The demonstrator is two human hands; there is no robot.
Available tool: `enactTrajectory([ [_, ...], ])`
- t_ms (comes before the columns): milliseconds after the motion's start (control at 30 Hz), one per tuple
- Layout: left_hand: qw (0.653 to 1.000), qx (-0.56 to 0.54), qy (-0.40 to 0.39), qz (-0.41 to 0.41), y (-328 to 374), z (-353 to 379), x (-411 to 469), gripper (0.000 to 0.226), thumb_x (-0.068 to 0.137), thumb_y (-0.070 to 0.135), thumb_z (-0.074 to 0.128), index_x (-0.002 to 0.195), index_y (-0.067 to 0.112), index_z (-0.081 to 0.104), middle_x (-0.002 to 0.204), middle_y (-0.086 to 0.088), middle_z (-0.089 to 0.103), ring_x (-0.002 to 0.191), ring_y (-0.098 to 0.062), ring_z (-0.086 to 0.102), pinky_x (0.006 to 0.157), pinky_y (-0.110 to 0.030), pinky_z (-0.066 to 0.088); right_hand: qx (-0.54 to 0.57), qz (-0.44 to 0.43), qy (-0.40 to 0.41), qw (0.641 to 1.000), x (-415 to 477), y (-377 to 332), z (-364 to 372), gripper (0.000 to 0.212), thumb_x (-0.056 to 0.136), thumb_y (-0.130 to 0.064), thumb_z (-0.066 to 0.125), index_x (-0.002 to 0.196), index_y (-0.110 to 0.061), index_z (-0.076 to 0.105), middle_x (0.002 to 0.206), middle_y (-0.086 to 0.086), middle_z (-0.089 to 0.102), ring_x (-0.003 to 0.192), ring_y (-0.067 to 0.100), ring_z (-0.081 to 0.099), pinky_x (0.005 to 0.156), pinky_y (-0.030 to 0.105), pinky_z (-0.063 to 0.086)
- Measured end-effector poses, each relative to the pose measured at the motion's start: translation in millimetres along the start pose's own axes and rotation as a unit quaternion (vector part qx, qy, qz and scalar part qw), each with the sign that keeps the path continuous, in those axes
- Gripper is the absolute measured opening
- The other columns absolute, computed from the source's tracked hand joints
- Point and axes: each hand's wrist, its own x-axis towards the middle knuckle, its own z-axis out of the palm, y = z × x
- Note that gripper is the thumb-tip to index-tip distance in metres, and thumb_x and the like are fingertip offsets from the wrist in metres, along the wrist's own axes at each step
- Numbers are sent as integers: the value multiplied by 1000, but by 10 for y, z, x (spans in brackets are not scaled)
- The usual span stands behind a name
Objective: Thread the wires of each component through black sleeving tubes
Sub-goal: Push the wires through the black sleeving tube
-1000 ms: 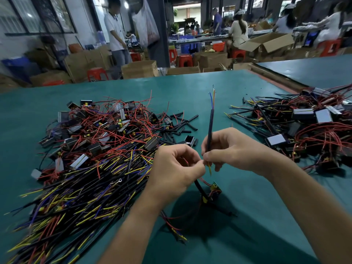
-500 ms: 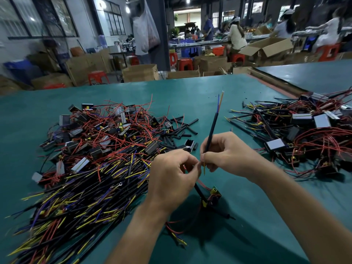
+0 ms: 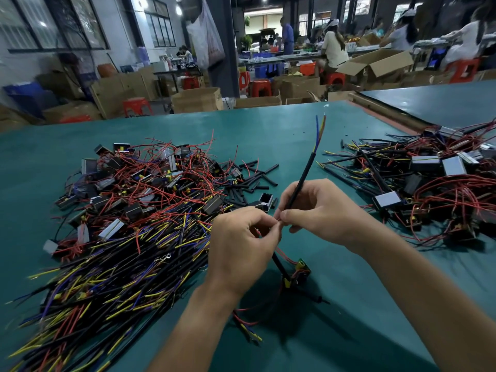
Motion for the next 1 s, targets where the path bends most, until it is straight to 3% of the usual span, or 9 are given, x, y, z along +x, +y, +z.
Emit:
enactTrajectory([
  [100,984,-113,-2,-135,26,33,3,13,75,14,81,63,16,75,53,4,65,45,-4,48,45,-19,37,24,-31,6,999,-8,-1,14,14,85,12,60,80,0,61,76,10,73,68,13,65,60,20,53],
  [233,920,-262,-23,-291,12,37,43,16,73,13,81,62,6,73,47,1,56,39,-6,38,39,-16,31,8,-68,4,998,-4,2,25,23,83,16,54,77,-5,61,80,12,72,73,15,65,64,22,53],
  [300,898,-289,-39,-329,-4,34,47,16,74,14,80,64,5,72,49,-3,56,38,-8,36,37,-16,30,-4,-71,0,997,7,28,23,22,85,14,54,79,-6,60,80,11,70,73,15,65,65,22,53],
  [400,897,-278,-42,-341,-19,37,42,15,76,15,80,63,10,73,50,-1,57,39,-8,38,38,-16,32,-42,-82,4,996,20,58,25,19,86,9,58,83,-9,62,81,9,70,72,13,64,66,23,54],
  [567,896,-294,-41,-329,-26,22,46,7,76,13,80,78,8,76,51,2,60,39,-7,43,39,-15,35,-75,-90,17,993,29,87,28,17,87,5,61,91,-12,63,81,0,69,70,5,62,69,19,52],
  [800,909,-285,-13,-303,-11,40,51,7,77,6,79,81,12,78,58,4,68,43,-2,48,41,-15,39,-139,-95,27,985,26,125,35,13,89,-9,63,87,-22,65,75,-2,69,68,12,62,71,35,55],
  [1000,938,-235,-2,-256,-13,56,30,10,79,7,77,77,18,78,52,8,62,42,-5,44,43,-16,36,-126,-69,34,989,41,118,33,6,88,-9,65,85,-15,67,67,-4,66,60,13,60,67,40,54],
])
